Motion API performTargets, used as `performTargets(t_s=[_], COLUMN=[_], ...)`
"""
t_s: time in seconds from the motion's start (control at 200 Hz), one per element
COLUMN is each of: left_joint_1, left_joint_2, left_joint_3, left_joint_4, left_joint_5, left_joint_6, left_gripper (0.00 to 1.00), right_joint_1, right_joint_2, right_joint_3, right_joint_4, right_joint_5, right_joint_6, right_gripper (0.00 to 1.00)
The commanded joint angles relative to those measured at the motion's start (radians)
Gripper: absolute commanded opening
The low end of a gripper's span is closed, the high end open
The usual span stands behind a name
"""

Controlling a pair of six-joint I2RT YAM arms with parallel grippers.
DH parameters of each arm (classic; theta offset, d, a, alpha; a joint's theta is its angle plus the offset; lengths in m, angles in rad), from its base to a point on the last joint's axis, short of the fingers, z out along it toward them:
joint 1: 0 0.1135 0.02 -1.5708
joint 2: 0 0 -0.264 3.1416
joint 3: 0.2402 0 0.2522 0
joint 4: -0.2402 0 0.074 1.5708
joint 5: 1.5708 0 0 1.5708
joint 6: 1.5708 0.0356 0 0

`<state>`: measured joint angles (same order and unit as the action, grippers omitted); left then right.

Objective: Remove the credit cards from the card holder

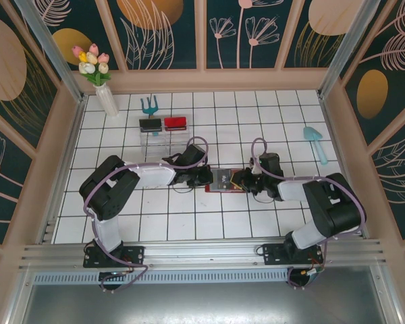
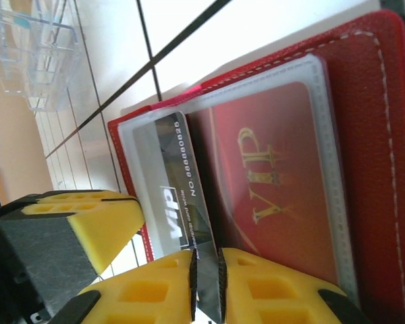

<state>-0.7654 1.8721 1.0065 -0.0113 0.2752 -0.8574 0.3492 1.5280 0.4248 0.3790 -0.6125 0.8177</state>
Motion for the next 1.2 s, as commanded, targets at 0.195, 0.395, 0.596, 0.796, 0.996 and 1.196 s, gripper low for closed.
performTargets(t_s=[0.195,0.395,0.596,0.796,0.996,1.196], left_joint_1=[0.005,0.005,0.005,0.005,0.01,0.023], left_joint_2=[0.045,0.044,0.04,0.041,0.03,-0.012], left_joint_3=[0.0,0.0,-0.002,0.001,0.013,0.041], left_joint_4=[-0.05,-0.049,-0.052,-0.052,-0.052,-0.055], left_joint_5=[0.005,0.007,0.005,0.001,0.005,0.01], left_joint_6=[0.01,0.011,0.01,0.011,0.011,0.008], left_gripper=[0.11,0.11,0.11,0.1,0.11,0.13], right_joint_1=[-0.003,0.003,0.004,-0.024,-0.073,-0.102], right_joint_2=[0.065,0.08,0.055,-0.056,-0.166,-0.24], right_joint_3=[0.014,0.023,0.022,0.006,0.0,0.0], right_joint_4=[0.09,0.103,0.073,-0.028,-0.149,-0.226], right_joint_5=[-0.066,-0.078,-0.064,-0.038,-0.027,-0.016], right_joint_6=[-0.02,-0.02,-0.033,-0.077,-0.137,-0.169], right_gripper=[0.2,0.11,0.0,0.0,0.0,0.0])
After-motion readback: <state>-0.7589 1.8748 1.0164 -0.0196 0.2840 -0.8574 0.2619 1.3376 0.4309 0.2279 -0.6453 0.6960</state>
